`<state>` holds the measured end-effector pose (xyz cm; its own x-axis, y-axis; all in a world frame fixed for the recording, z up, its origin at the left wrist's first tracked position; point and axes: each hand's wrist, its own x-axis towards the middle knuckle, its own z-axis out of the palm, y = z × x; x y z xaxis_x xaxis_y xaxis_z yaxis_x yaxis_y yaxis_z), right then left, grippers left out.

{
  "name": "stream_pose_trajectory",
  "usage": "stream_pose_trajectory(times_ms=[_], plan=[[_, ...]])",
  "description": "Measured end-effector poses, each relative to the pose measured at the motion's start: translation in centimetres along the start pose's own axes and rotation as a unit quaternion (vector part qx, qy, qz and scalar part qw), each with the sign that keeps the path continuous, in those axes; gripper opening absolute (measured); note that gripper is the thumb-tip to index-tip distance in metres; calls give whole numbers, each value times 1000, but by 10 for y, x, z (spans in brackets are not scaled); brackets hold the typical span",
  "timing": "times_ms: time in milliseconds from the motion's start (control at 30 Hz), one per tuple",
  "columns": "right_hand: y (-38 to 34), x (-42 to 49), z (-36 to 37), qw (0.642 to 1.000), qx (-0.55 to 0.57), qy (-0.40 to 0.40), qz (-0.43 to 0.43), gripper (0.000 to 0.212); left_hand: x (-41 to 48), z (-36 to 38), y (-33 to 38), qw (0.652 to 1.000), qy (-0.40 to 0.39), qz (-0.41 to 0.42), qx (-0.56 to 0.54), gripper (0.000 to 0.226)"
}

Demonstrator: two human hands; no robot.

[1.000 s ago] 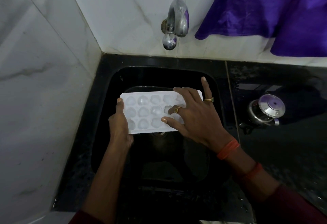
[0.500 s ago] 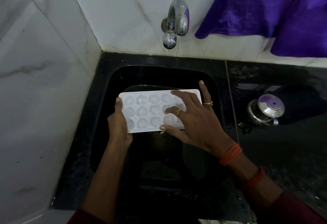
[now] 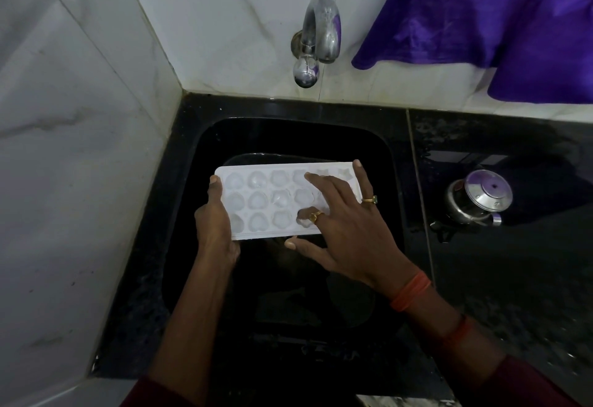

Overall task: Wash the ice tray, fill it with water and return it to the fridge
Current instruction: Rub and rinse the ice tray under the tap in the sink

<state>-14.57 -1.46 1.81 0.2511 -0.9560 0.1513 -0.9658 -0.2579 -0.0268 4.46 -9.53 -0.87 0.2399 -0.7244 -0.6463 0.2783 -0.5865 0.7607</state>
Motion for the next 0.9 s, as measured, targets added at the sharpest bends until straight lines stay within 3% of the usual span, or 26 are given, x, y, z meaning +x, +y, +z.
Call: stream_pose_trajectory(times_ms=[900], plan=[[-4,-3,-4,1000,-2,27,-7,61,3,-3,-1,1000,-1,-8,-9,46]])
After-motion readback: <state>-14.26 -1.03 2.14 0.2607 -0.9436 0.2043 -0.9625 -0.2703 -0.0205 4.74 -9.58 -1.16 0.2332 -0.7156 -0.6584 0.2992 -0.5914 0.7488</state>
